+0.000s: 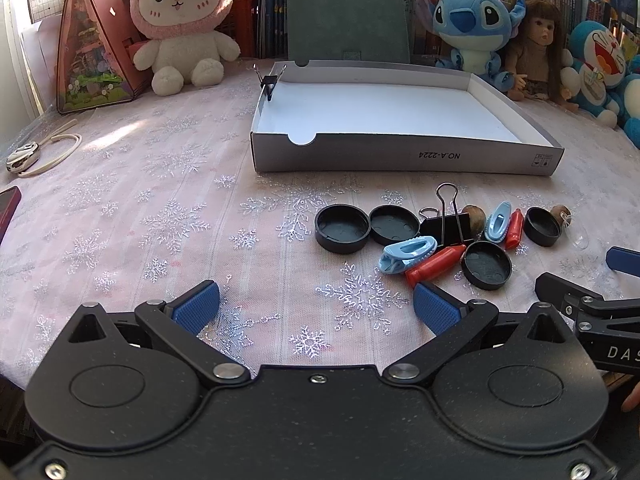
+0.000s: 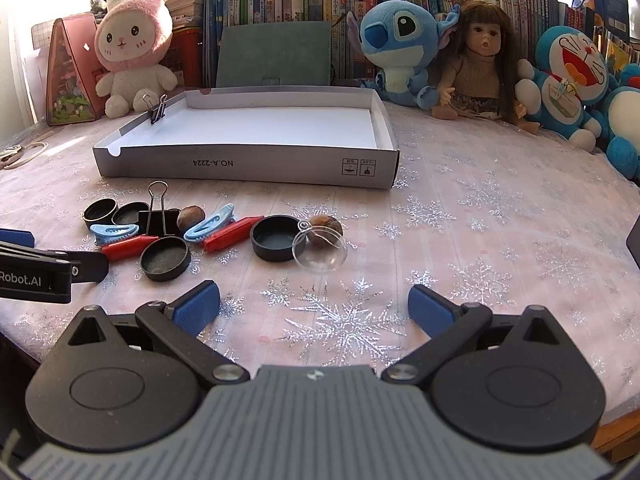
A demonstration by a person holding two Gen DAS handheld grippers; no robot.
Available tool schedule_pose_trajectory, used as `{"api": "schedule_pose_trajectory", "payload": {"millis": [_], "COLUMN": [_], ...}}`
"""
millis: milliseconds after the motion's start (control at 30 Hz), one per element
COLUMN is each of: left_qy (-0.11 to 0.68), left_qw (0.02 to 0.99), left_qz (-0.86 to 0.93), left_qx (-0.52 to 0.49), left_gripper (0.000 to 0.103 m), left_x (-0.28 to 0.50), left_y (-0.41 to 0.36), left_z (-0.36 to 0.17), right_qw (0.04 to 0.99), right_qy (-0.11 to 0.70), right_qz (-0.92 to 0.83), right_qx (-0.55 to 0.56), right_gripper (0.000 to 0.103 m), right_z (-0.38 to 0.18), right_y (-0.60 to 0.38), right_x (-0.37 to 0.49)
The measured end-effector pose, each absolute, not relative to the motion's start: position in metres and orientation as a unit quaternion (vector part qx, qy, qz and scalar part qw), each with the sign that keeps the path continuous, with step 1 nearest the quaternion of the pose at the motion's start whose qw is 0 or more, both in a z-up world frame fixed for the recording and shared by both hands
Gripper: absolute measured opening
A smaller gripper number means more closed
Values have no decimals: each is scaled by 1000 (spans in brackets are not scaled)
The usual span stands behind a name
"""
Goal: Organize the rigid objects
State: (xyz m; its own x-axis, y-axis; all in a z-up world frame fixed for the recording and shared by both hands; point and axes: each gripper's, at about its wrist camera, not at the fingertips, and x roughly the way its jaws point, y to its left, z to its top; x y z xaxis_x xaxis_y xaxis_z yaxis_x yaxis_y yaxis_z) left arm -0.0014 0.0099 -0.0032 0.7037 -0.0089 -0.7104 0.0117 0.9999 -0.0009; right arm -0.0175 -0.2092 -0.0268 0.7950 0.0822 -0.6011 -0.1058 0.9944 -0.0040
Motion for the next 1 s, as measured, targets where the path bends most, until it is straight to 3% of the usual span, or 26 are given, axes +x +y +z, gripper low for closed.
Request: {"api": "schedule_pose_trajectory", "payload": {"millis": [400,567,733,800,933,1000], "left_qy": [377,359,349,349,342,345], "left_qw": [926,932,933,931,931,928], "left_qz": [-18,-54,-89,-102,-126,-137], "left_qx": [0,-4,-9,-18,-18,-19], "left_gripper": [100,85,56,40,30,25], "left_x": [-7,-18,-25,-25,-25,-23], "left_y": [12,12,8,7,-1,-6], "left_z": [-4,3,9,12,16,15], "right_qw": [957,955,963,968,968,967], "right_qy": [280,282,252,237,236,242], "right_qz": [74,90,91,82,81,77], "right_qx": [-15,-1,-7,-25,-30,-32], "right_gripper": [103,103,97,89,76,61], "right_z": [-36,-30,-22,-18,-16,-17], "right_y": [-209,-214,-215,-213,-214,-215], "right_x": [-18,-16,-21,-23,-22,-21]}}
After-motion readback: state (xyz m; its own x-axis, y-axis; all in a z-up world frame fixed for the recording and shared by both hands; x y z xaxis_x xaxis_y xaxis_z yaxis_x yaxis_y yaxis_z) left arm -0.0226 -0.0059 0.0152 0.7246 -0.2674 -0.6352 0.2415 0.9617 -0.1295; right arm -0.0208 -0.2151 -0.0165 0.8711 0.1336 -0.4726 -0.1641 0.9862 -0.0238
